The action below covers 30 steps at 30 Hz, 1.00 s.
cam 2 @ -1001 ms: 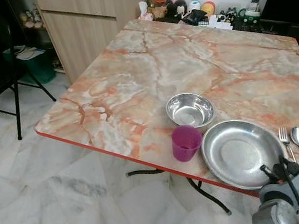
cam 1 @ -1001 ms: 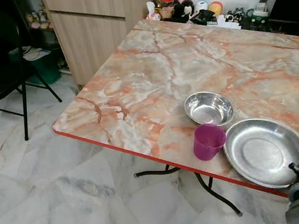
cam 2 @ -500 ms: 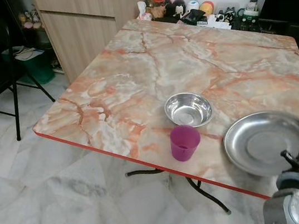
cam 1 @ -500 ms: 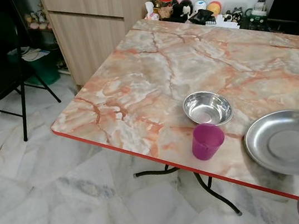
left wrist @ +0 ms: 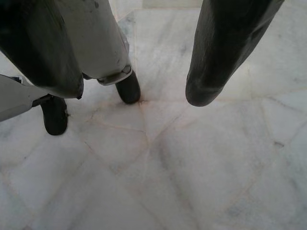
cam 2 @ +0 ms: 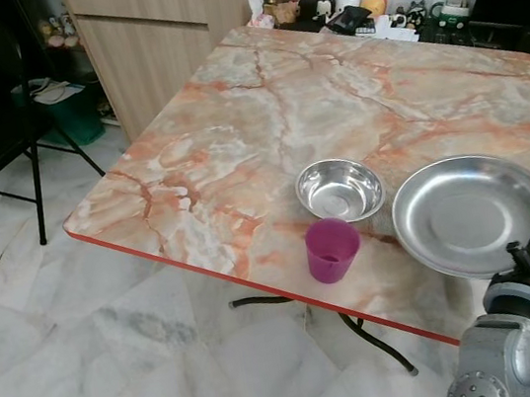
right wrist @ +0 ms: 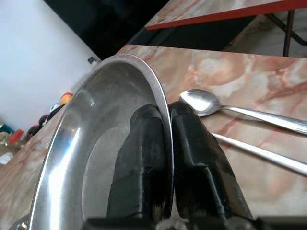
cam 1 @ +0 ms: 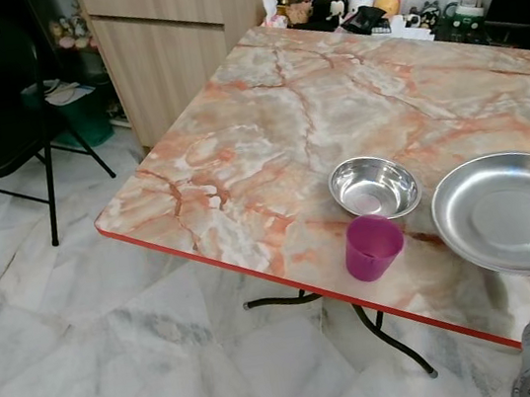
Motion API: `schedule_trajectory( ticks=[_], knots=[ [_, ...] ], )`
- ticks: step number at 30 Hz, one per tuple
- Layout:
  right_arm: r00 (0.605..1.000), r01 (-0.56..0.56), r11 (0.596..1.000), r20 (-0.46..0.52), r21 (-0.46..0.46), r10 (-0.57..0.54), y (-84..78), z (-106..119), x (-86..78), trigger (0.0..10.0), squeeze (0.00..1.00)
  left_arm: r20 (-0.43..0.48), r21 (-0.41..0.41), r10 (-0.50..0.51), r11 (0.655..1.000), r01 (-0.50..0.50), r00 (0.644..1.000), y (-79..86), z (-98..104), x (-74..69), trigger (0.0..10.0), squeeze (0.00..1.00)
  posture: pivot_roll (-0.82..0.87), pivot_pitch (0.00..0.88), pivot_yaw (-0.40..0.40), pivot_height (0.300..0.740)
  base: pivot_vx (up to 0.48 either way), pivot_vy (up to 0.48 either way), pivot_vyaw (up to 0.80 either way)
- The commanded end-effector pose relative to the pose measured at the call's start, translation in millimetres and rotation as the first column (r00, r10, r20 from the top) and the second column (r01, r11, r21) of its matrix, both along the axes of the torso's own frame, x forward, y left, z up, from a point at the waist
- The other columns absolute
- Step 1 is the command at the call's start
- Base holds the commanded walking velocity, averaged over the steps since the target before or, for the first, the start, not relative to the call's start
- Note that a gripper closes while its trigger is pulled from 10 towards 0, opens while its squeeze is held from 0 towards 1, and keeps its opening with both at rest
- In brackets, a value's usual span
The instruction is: Setting the table
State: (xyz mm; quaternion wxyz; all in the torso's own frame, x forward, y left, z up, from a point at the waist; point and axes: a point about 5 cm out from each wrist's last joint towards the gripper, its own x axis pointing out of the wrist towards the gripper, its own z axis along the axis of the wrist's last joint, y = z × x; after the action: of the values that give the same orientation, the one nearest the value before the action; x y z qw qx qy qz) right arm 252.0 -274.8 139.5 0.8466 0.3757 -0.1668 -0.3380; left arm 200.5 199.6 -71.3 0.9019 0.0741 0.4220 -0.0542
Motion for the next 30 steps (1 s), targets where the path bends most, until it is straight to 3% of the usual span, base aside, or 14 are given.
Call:
schedule_trajectory(
  ticks=[1, 3, 5, 6, 7, 12, 17, 20, 21, 25, 27, 28, 29, 30],
  knots=[
    [0.996, 0.022, 0.998, 0.086, 0.054, -0.026, -6.9, 4, -7.9, 10.0, 0.0, -0.021, 0.014, -0.02, 1.0, 0.02, 1.0, 0.4, -4, -7.2, 10.0, 0.0, -0.04, 0.148, -0.029, 0.74, 0.0, 0.0, 0.0],
    [0.989, -0.037, 0.991, 0.148, 0.13, 0.018, -0.7, 0, -6.9, 10.0, 0.0, -0.022, 0.021, -0.022, 1.0, 0.023, 1.0, 0.7, -4, -8.0, 10.0, 0.0, -0.04, 0.144, -0.029, 0.74, 0.0, 0.0, 0.0],
    [0.985, -0.091, 0.99, 0.154, 0.103, 0.075, 6.1, 0, -5.5, 10.0, 0.0, -0.023, 0.028, -0.023, 0.999, 0.023, 0.999, 1.2, -4, -8.5, 10.0, 0.0, -0.04, 0.137, -0.03, 0.74, 0.0, 0.0, 0.0],
    [0.979, -0.143, 0.989, 0.153, 0.044, 0.135, 11.8, 3, -3.6, 10.0, 0.0, -0.023, 0.033, -0.018, 0.999, 0.019, 1.0, 2.2, -4, -8.9, 10.0, 0.0, -0.04, 0.131, -0.029, 0.74, 0.0, 0.0, 0.0],
    [0.979, -0.143, 0.989, 0.153, 0.044, 0.135, 11.8, 3, -3.6, 10.0, 0.0, -0.023, 0.033, -0.018, 0.999, 0.019, 1.0, 2.2, -4, -8.9, 10.0, 0.0, -0.04, 0.131, -0.029, 0.74, 0.0, 0.0, 0.0],
    [0.91, -0.347, 0.93, 0.196, -0.119, 0.365, 24.9, 22, 11.6, 10.0, 0.0, -0.021, 0.039, 0.03, 0.999, -0.029, 0.999, 12.8, -3, -8.9, 10.0, 0.0, -0.05, 0.073, -0.033, 0.74, 0.0, 0.0, 0.0],
    [0.861, -0.382, 0.893, 0.259, -0.239, 0.438, 12.8, 50, 11.5, 10.0, 0.0, -0.014, 0.039, 0.067, 0.997, -0.067, 0.998, 20.3, -2, -10.3, 10.0, 0.0, -0.04, 0.046, -0.033, 0.74, 0.0, 0.0, 0.0],
    [0.836, -0.393, 0.885, 0.303, -0.251, 0.457, 3.3, 59, 7.4, 10.0, 0.0, -0.02, 0.041, 0.073, 0.997, -0.072, 0.997, 22.4, -3, -12.9, 10.0, 0.0, -0.06, 0.034, -0.023, 0.74, 0.0, 0.0, 0.0],
    [0.803, -0.43, 0.869, 0.335, -0.246, 0.492, -0.9, 64, 5.0, 10.0, 0.0, -0.032, 0.044, 0.067, 0.997, -0.065, 0.997, 22.9, -4, -16.6, 10.0, 0.0, -0.07, 0.03, -0.017, 0.74, 0.0, 0.0, 0.0],
    [0.754, -0.495, 0.833, 0.356, -0.246, 0.553, 1.7, 64, 5.5, 10.0, 0.0, -0.042, 0.046, 0.061, 0.997, -0.059, 0.997, 23.0, -6, -19.4, 10.0, 0.0, -0.08, 0.017, -0.011, 0.74, 0.0, 0.0, 0.0],
    [0.704, -0.544, 0.805, 0.393, -0.235, 0.591, 5.9, 66, 5.8, 10.0, 0.0, -0.041, 0.045, 0.062, 0.997, -0.061, 0.997, 22.9, -6, -19.1, 10.0, 0.0, -0.08, 0.012, -0.008, 0.74, 0.0, 0.0, 0.0],
    [0.65, -0.62, 0.76, 0.414, -0.196, 0.637, 13.7, 63, 9.1, 10.0, 0.0, -0.038, 0.044, 0.062, 0.997, -0.06, 0.997, 23.0, -5, -17.9, 10.0, 0.0, -0.08, 0.012, -0.005, 0.74, 0.0, 0.0, 0.0],
    [0.65, -0.62, 0.76, 0.414, -0.196, 0.637, 13.7, 63, 9.1, 10.0, 0.0, -0.038, 0.044, 0.062, 0.997, -0.06, 0.997, 23.0, -5, -17.9, 10.0, 0.0, -0.08, 0.012, -0.005, 0.74, 0.0, 0.0, 0.0],
    [0.631, -0.658, 0.729, 0.388, -0.191, 0.671, 20.1, 59, 11.7, 10.0, 0.0, -0.036, 0.044, 0.059, 0.997, -0.057, 0.998, 22.8, -5, -17.1, 10.0, 0.0, -0.08, 0.012, -0.005, 0.74, 0.0, 0.0, 0.0]
  ],
)
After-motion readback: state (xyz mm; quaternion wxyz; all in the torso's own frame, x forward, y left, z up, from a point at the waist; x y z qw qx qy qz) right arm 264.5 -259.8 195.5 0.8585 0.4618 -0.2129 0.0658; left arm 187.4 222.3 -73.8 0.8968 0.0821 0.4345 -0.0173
